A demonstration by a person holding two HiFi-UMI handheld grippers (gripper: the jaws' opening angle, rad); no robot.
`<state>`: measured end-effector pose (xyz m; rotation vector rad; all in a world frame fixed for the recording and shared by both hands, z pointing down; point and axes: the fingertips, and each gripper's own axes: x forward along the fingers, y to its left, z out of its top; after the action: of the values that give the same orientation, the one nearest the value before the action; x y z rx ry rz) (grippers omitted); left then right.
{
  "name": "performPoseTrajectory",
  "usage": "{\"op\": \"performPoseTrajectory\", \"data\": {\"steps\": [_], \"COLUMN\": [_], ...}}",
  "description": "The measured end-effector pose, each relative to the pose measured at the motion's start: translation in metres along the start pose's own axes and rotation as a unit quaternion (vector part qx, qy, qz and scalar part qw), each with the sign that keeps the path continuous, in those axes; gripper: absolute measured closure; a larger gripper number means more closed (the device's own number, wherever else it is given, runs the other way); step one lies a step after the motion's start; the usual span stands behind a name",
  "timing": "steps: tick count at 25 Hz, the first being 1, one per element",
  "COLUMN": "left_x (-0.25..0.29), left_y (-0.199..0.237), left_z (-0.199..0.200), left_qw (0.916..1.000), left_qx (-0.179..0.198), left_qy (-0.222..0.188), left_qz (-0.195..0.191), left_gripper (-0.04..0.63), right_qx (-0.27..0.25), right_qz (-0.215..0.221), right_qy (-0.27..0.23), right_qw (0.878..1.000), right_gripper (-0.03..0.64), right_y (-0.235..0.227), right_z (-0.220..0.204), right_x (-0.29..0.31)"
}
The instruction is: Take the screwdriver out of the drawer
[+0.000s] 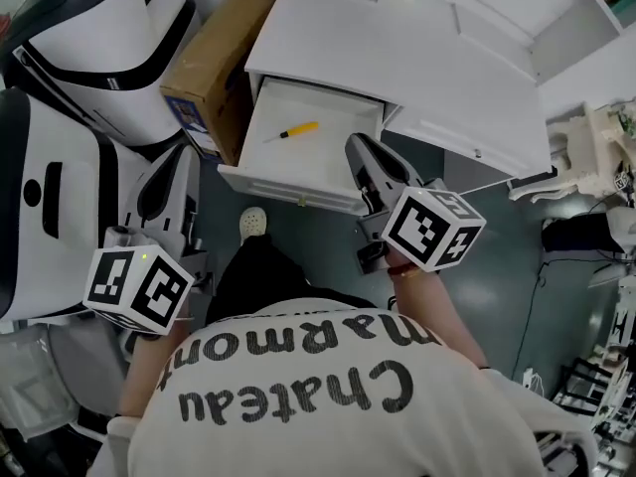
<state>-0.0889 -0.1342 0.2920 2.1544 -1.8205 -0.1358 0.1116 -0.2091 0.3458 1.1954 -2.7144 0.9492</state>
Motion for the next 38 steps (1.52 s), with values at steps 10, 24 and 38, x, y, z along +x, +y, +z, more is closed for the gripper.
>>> {"op": "performPoseTrajectory", "data": {"steps": [10,24,38], "left_x": [0.093,0.164,0.144], "left_y": [0.065,0.146,0.194], "left_z": [0.001,-0.065,-0.097], "left_qw": [0.9993,0.9893,0.9764], "left_qx": [-0.026,-0.073,-0.141], "left_qy": [0.022,0.125,0.15], "left_qz": [-0.018,-0.019,0.067], "left_gripper": [0.572,0.572,0.572], "right_qx": [0.004,-0.02,-0.099], "right_qz": [-0.031,-0.085,-0.054], "right_qy": [0.031,0.186,0.374], "right_qw": [0.999,0.979,0.921], "right_gripper": [0.568,0.568,0.567], "right_y": [-0.024,-0.097,-0.164], "right_z": [0.008,-0.077,-0.187], "right_x": [0.096,0.222,0.244]}}
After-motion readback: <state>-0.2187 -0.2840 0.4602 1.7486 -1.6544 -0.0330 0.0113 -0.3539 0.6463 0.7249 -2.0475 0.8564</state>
